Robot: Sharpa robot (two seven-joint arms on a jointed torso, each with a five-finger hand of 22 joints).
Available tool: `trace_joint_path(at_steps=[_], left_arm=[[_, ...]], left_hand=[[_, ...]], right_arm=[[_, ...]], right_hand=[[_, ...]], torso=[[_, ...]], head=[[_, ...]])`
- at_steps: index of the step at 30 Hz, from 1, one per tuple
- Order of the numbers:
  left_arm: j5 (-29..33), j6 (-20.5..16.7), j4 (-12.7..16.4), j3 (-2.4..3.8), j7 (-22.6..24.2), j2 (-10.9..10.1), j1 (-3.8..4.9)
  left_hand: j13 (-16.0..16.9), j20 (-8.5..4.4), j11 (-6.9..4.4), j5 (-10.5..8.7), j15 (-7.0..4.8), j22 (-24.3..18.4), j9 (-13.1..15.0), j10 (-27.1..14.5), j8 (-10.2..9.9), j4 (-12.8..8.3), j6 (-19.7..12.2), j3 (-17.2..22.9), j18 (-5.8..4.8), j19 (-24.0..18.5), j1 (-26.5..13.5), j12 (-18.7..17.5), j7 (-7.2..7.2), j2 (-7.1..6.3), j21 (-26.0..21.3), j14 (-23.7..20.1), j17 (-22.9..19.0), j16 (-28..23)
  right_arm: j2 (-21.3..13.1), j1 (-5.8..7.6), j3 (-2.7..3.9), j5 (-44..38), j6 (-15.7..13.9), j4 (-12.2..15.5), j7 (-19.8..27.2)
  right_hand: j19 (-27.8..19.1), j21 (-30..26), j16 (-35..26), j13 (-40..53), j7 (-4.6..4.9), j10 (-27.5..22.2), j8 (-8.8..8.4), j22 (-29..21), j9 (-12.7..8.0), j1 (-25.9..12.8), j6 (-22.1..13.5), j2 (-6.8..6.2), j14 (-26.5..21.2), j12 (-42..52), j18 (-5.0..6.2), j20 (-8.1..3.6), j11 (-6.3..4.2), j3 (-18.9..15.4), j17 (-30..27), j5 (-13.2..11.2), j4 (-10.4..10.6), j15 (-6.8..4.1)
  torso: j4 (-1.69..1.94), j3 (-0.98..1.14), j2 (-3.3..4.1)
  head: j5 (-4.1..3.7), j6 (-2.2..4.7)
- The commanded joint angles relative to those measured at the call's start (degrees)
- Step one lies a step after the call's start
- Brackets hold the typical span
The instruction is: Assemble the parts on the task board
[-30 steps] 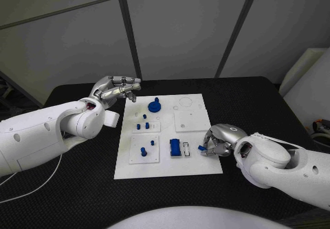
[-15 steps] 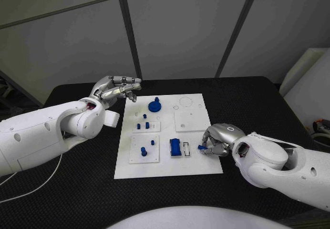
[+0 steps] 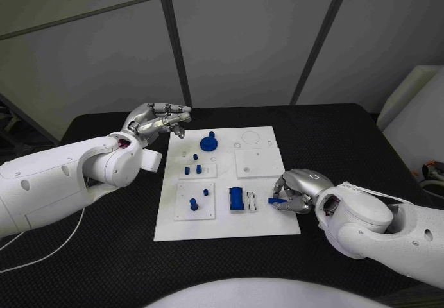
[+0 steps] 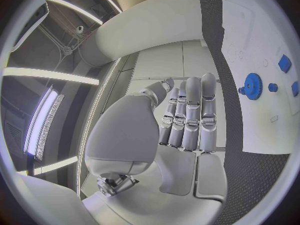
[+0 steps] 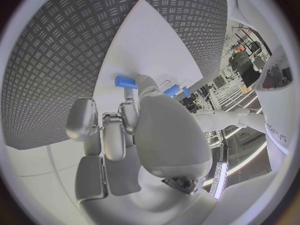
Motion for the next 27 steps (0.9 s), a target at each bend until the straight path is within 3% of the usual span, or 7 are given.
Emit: trace_joint_path(at_steps=[1,10,15,21,27], left_arm=[[0.03,0.58,0.05,0.04,0.31,0.08,0.04],[0.03,0.62,0.13,0.04,0.31,0.09,0.01],[0.03,0.60,0.19,0.04,0.31,0.00,0.00],[0.03,0.62,0.25,0.04,0.30,-0.05,0.00],[0.03,0.69,0.31,0.04,0.27,0.02,0.00]], left_hand=[[0.09,0.13,-0.10,-0.01,0.11,-0.08,-0.02,-0.39,0.35,-0.07,-0.25,-0.39,-0.98,-0.39,-0.17,0.23,0.34,0.44,-0.14,-0.44,-0.08,0.02],[0.09,0.13,-0.10,-0.01,0.11,-0.08,-0.02,-0.39,0.35,-0.07,-0.25,-0.39,-0.98,-0.39,-0.17,0.23,0.34,0.44,-0.14,-0.44,-0.08,0.02],[0.09,0.13,-0.10,-0.01,0.11,-0.08,-0.02,-0.39,0.35,-0.07,-0.25,-0.39,-0.98,-0.39,-0.17,0.23,0.34,0.44,-0.14,-0.44,-0.08,0.02],[0.09,0.13,-0.10,-0.01,0.11,-0.08,-0.02,-0.39,0.35,-0.07,-0.25,-0.39,-0.98,-0.39,-0.17,0.23,0.34,0.44,-0.14,-0.44,-0.08,0.02],[0.09,0.13,-0.10,-0.01,0.11,-0.08,-0.02,-0.39,0.35,-0.07,-0.25,-0.39,-0.98,-0.39,-0.17,0.23,0.34,0.44,-0.14,-0.44,-0.08,0.02]], right_arm=[[-0.09,-0.24,-0.25,3.11,-3.79,0.63,-1.33],[0.64,-0.20,-0.19,4.96,-10.74,1.69,-1.34],[1.17,-0.18,-0.18,5.84,-12.74,1.83,-1.46],[2.15,-0.18,-0.17,7.68,-12.93,1.39,-1.43],[3.83,-0.17,-0.17,9.94,-9.63,0.10,-1.49]], right_hand=[[0.15,0.40,0.35,1.43,-0.23,1.48,0.26,0.21,0.46,0.54,0.61,-0.04,5.15,0.43,-0.32,-0.30,-0.95,0.76,10.84,-0.27,0.38,-0.46],[0.68,1.05,0.68,2.43,-0.56,2.38,0.62,1.07,0.87,-0.62,1.12,-1.10,5.29,1.71,-0.49,-0.44,-1.21,2.43,11.45,-0.45,1.30,-0.65],[0.86,1.27,0.82,2.65,-0.67,2.59,0.74,1.37,1.06,-1.29,1.23,-1.54,5.35,1.98,-0.55,-0.52,-1.30,3.09,11.72,-0.86,1.83,-0.72],[1.03,1.46,0.92,2.82,-0.79,2.79,0.89,1.63,1.26,-2.12,1.36,-1.80,5.39,2.18,-0.60,-0.58,-1.38,3.79,11.91,-0.96,2.51,-0.79],[1.14,1.57,0.99,3.11,-1.05,3.15,1.30,1.83,1.77,-4.78,1.78,-2.19,5.42,2.51,-0.63,-0.70,-1.59,4.75,12.04,-1.23,4.14,-0.94]], torso=[[-0.04,-0.04,-0.02],[0.07,-0.06,0.05],[0.02,-0.06,0.06],[-0.06,-0.04,0.04],[0.05,-0.08,0.06]], head=[[0.00,0.11],[-0.05,0.15],[0.05,0.13],[0.09,0.14],[0.04,0.09]])
